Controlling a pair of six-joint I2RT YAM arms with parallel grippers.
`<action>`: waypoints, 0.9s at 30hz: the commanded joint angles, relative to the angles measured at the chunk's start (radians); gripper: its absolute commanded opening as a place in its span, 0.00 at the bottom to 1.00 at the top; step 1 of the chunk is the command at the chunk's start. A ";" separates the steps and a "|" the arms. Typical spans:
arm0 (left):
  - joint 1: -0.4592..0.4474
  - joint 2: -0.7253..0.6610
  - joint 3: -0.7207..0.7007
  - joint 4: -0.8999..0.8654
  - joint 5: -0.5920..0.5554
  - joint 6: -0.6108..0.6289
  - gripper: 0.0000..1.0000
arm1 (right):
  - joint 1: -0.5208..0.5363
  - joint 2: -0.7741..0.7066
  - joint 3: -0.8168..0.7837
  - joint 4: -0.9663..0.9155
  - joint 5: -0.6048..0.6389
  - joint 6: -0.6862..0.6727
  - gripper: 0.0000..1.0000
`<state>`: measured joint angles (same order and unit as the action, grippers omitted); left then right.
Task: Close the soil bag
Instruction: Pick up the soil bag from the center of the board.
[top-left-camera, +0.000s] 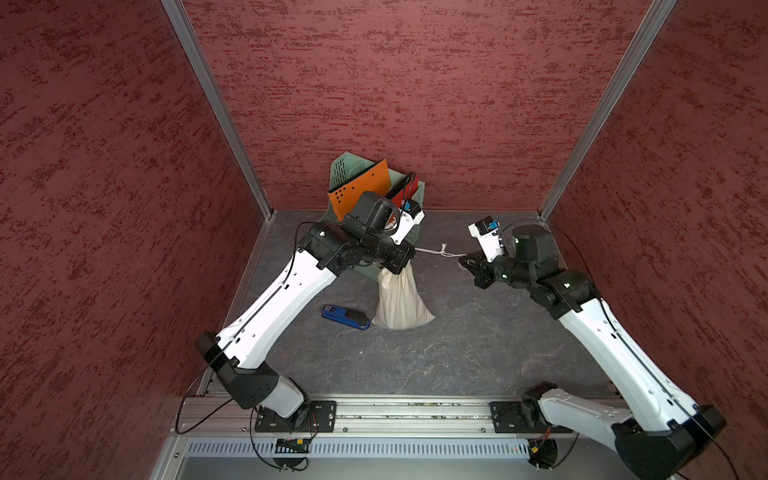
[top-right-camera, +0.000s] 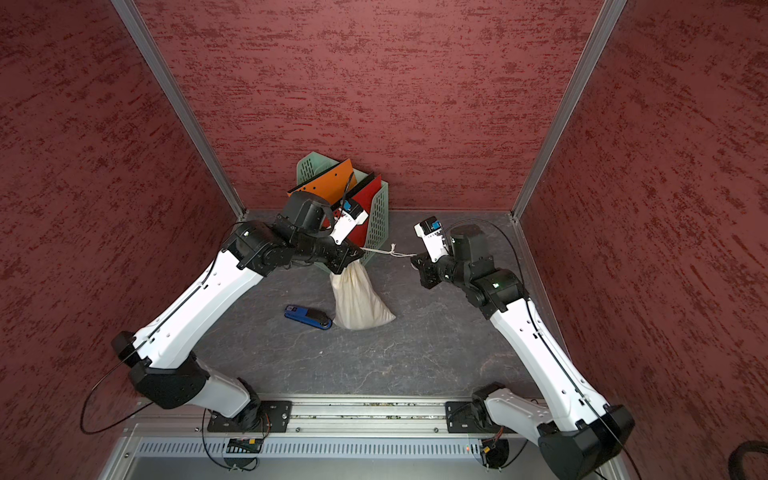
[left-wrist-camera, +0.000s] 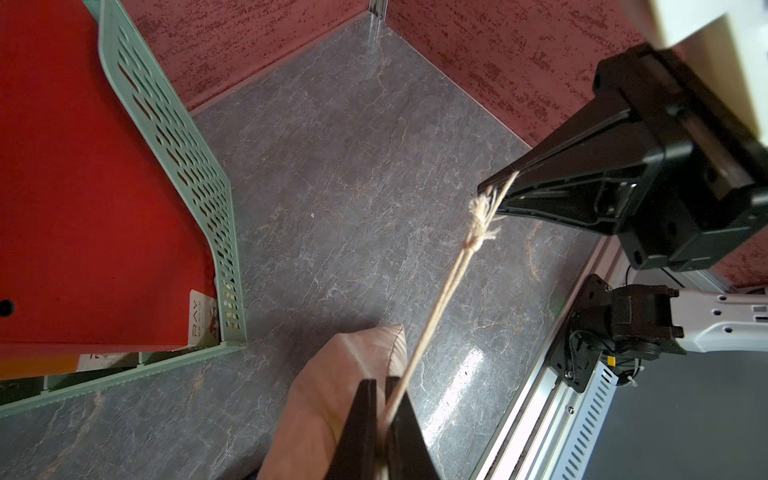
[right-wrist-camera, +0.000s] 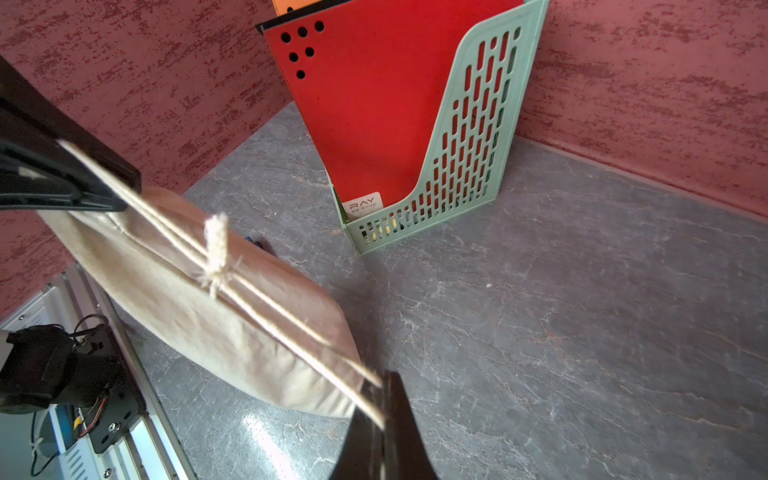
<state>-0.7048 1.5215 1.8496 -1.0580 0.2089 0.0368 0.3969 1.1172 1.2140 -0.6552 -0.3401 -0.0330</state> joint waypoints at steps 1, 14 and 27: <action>0.013 -0.050 0.025 0.086 0.025 -0.032 0.00 | -0.013 -0.008 -0.014 0.003 -0.016 0.008 0.00; 0.014 -0.039 0.044 0.137 0.091 -0.080 0.00 | -0.014 0.007 -0.024 -0.001 -0.069 -0.025 0.00; 0.012 0.018 0.116 0.135 0.136 -0.103 0.00 | -0.013 0.032 -0.038 0.004 -0.116 -0.052 0.00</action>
<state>-0.7002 1.5429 1.9099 -1.0065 0.3138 -0.0498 0.3946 1.1427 1.1923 -0.6544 -0.4381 -0.0681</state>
